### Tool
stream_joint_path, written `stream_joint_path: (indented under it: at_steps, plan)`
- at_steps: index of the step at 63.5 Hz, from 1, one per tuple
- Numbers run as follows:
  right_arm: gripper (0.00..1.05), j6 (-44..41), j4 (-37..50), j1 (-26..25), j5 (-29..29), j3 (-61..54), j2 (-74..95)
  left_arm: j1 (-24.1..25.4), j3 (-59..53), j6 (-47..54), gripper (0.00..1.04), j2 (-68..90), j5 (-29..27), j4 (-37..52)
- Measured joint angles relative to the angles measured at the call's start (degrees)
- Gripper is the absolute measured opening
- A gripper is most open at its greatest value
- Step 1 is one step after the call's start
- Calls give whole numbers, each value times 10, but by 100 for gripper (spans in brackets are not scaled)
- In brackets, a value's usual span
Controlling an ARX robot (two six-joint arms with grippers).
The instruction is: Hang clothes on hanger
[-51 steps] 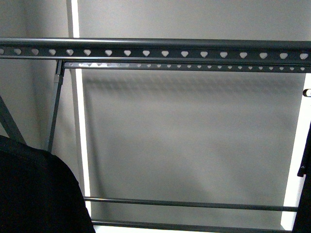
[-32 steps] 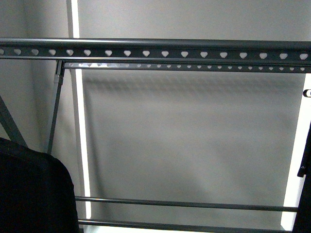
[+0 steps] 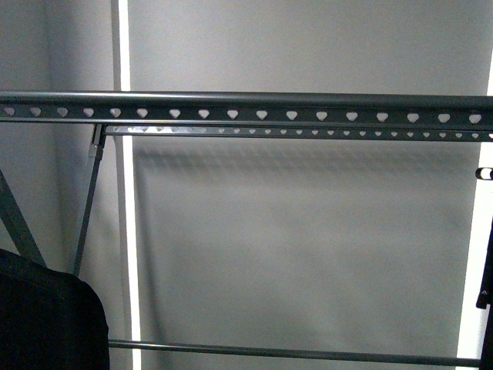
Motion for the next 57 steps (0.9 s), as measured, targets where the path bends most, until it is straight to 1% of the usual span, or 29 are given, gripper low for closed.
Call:
stream_joint_path:
  at_steps: [3,4,5,9,10,11,12,14,15,18,23,25,30,37,47,57]
  plan:
    - [97,0,0,0,0,0,0,10,64,-46,98,78,-45,-47]
    - [97,0,0,0,0,0,0,12,76,-61,98,92,-52,-59]
    - [97,0,0,0,0,0,0,16,103,-79,98,123,-65,-88]
    - [97,0,0,0,0,0,0,25,168,-144,98,195,-84,-174]
    - [97,0,0,0,0,0,0,28,195,-180,98,222,-92,-213]
    - [97,0,0,0,0,0,0,29,209,-188,98,235,-96,-232]
    - [97,0,0,0,0,0,0,31,236,-225,98,261,-103,-272]
    - [97,0,0,0,0,0,0,33,274,-269,98,298,-113,-326]
    - [97,0,0,0,0,0,0,33,309,-304,98,331,-127,-374]
    - [97,0,0,0,0,0,0,34,369,-375,98,386,-166,-443]
    - [97,0,0,0,0,0,0,37,428,-445,98,432,-197,-496]
    - [97,0,0,0,0,0,0,38,452,-468,98,448,-198,-517]
    - [97,0,0,0,0,0,0,41,499,-507,98,480,-199,-553]
    - [97,0,0,0,0,0,0,44,536,-537,98,515,-198,-564]
    - [97,0,0,0,0,0,0,53,542,-567,98,551,-185,-579]
    - [97,0,0,0,0,0,0,61,518,-570,98,566,-170,-547]
